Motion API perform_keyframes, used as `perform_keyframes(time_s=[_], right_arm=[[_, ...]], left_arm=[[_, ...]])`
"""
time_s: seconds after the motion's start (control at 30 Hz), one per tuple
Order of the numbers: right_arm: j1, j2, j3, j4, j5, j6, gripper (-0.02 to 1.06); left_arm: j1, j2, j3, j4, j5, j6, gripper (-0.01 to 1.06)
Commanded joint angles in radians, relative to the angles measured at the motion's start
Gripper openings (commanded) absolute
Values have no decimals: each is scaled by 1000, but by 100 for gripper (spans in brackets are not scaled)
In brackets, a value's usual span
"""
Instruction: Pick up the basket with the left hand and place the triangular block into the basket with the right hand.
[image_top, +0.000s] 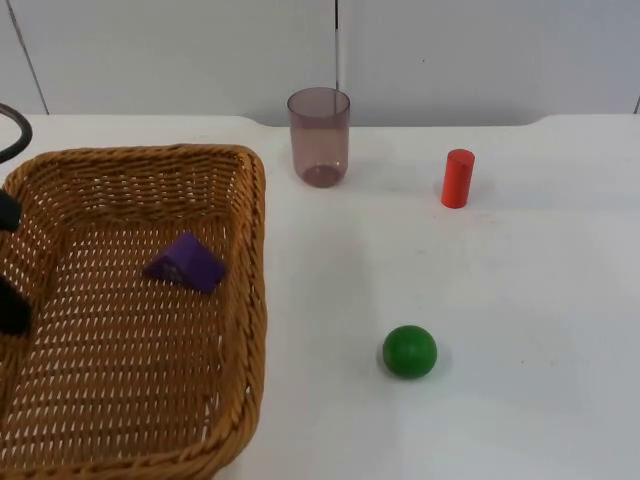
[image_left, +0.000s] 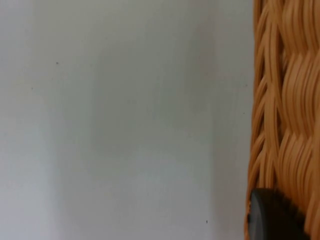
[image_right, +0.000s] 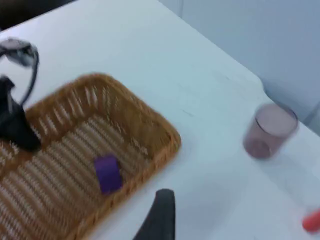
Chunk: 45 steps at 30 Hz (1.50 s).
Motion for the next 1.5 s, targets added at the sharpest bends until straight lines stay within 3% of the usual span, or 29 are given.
perform_keyframes(time_s=[0.0, 0.2, 0.3, 0.57, 0.73, 0.93, 1.17, 1.23, 1.3, 1.33, 1.47], right_arm=[[-22, -124, 137, -6, -21, 5, 78], [-35, -358, 337, -6, -56, 5, 78], [-35, -415, 369, -4, -56, 7, 78], [-35, -522, 377, -6, -86, 7, 78], [-35, -536, 377, -6, -84, 7, 78], [-35, -529, 383, -6, -84, 7, 78], [-35, -529, 383, -8, -86, 7, 78], [-35, -529, 383, -8, -87, 7, 78], [-35, -529, 383, -8, -89, 7, 78], [-35, -529, 383, -8, -89, 7, 78], [-35, -529, 383, -12, -98, 7, 78]], left_arm=[[2, -11, -1, -41, 8, 14, 0], [2, 3, -1, -49, 8, 14, 0], [2, 16, -1, -66, 8, 14, 0], [-69, 119, -58, -99, -85, 10, 0], [-155, 287, -215, -91, -155, 2, 0], [-160, 425, -354, -82, -165, 2, 0], [-160, 471, -387, -67, -173, -6, 2], [-160, 471, -387, -67, -173, -6, 14], [-159, 471, -387, -67, -173, -17, 41], [-159, 471, -387, -67, -173, -17, 41], [-159, 449, -389, -5, -192, -18, 94]])
